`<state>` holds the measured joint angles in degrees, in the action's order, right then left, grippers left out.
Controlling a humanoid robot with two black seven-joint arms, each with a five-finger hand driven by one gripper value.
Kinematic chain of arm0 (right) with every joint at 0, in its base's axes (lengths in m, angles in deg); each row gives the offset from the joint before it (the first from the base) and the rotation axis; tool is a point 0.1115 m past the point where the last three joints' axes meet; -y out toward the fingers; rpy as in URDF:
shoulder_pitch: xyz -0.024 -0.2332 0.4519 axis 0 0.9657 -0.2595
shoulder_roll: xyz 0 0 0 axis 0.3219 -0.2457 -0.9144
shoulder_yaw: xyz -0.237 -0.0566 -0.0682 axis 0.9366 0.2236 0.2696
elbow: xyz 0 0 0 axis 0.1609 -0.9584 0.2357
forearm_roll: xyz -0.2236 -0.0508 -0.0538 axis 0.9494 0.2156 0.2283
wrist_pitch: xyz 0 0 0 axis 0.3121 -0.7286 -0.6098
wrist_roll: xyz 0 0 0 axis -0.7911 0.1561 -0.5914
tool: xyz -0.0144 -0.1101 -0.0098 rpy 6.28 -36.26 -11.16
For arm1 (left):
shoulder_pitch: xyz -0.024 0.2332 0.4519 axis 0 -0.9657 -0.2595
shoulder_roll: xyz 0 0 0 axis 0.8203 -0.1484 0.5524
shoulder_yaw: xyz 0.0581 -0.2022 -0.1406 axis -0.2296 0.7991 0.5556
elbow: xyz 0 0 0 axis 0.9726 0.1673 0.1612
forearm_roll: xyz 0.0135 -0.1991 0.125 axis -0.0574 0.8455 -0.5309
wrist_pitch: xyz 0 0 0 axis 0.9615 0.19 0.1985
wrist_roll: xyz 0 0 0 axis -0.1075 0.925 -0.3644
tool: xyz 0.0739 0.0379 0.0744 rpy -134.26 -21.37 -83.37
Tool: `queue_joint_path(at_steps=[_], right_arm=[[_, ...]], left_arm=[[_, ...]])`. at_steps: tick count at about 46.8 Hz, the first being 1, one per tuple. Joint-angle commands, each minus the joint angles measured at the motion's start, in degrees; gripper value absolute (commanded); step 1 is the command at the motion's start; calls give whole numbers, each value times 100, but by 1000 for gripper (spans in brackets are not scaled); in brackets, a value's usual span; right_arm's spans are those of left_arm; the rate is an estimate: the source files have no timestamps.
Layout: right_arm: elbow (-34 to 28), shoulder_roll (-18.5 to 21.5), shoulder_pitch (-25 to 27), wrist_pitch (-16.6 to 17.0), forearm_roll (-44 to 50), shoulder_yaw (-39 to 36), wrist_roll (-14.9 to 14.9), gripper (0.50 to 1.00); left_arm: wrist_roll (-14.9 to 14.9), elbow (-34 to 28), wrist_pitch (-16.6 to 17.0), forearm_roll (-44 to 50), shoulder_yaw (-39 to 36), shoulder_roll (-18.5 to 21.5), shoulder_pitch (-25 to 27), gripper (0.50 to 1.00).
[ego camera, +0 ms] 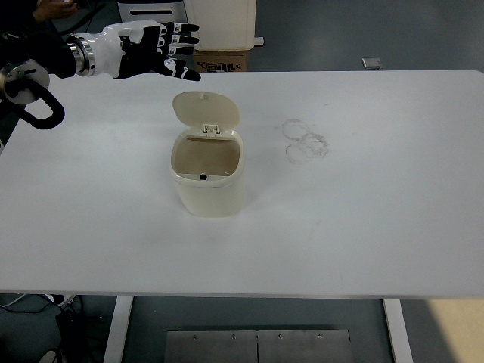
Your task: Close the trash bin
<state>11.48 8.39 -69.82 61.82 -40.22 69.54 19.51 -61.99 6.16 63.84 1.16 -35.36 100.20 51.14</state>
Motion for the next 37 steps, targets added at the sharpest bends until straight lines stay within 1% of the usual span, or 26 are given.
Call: queue_joint_path(at_steps=[1, 5, 9, 14, 18, 23, 28, 31, 37], right_arm=[[1, 0, 0, 0, 0, 0, 4, 991], [1, 0, 0, 0, 0, 0, -5, 991], [1, 0, 0, 0, 0, 0, -5, 991], [1, 0, 0, 0, 0, 0, 4, 991], [1, 0, 0, 0, 0, 0, 4, 991], [1, 0, 0, 0, 0, 0, 4, 991], [1, 0, 0, 0, 0, 0, -5, 991], [1, 0, 0, 0, 0, 0, 4, 991], [1, 0, 0, 0, 0, 0, 4, 991]], left_arm=[[-152, -167, -150, 2, -370, 58, 317, 1000], [-302, -272, -414, -7, -625, 146, 581, 1000], [-425, -351, -537, -60, -950, 199, 844, 1000], [-442, -352, -809, -60, -1267, 208, 1152, 1000], [-451, -378, -950, -69, -1303, 243, 1310, 1000], [-469, -465, -1152, -112, -1311, 384, 1407, 1000], [-662, -632, -1311, -156, -1311, 393, 1548, 1000], [-776, -694, -1477, -183, -1303, 393, 1566, 1000], [-794, -721, -1653, -393, -1303, 384, 1610, 1000]])
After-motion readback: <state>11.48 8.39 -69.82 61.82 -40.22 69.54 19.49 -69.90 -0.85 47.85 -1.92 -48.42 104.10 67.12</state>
